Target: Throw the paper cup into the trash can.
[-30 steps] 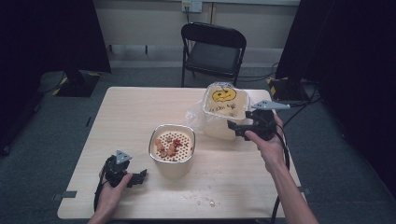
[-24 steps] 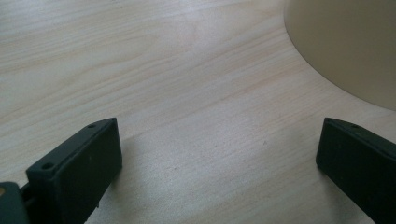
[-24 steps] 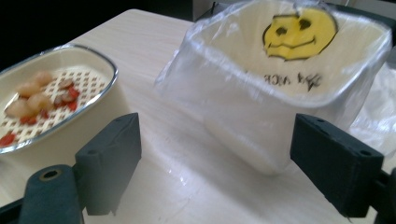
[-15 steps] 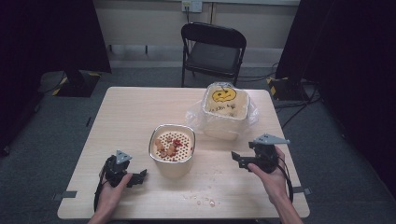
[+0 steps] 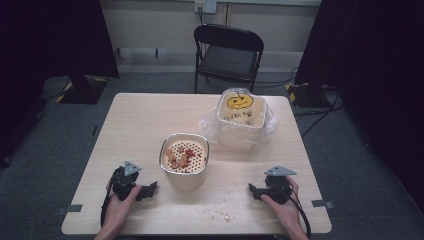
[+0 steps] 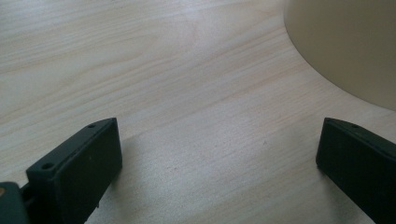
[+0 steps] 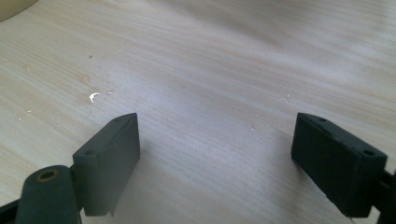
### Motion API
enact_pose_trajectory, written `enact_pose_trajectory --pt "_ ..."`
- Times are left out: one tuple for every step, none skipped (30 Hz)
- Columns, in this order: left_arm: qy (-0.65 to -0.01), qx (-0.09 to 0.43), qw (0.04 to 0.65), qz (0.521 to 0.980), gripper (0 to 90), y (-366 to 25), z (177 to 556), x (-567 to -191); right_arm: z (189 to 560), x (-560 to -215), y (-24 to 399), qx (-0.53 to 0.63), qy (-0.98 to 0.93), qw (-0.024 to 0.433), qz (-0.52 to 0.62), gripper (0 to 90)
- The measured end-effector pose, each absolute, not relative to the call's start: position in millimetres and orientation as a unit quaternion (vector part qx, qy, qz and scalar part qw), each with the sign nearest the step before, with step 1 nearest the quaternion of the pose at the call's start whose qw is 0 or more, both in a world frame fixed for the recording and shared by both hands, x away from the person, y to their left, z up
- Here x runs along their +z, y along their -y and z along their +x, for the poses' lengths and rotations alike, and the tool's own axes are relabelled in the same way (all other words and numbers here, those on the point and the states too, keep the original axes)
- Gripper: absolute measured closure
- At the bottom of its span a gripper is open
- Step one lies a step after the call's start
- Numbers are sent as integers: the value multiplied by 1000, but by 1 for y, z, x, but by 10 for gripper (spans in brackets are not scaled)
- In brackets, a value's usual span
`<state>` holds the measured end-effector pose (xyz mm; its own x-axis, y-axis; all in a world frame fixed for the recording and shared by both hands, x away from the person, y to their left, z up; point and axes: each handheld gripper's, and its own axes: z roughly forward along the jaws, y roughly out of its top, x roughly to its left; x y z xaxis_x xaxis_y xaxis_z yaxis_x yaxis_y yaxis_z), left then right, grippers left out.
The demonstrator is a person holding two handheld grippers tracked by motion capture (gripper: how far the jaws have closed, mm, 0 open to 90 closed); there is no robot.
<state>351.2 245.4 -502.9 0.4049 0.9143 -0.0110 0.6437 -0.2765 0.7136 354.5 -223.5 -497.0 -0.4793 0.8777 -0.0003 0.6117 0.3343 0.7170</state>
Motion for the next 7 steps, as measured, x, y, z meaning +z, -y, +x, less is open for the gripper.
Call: enact_pose_trajectory --pt "-505 207 327 772 0 -245 351 -503 355 -497 224 336 -792 199 470 149" --pt "-505 207 327 772 0 -245 351 -503 355 -497 223 333 -790 204 472 135" --pt "-505 207 327 772 0 -245 351 -503 355 -499 224 336 -791 209 468 125" --pt "-505 207 327 772 0 -245 351 -503 355 -500 224 340 -789 210 467 125" --pt "-505 207 327 772 0 -245 351 -503 355 -500 224 341 -790 209 465 126" --pt "-505 207 327 772 0 -245 351 -503 355 -500 224 341 -790 209 465 126" --pt "-505 207 327 772 0 -245 351 -503 354 -500 224 341 -790 209 466 125"
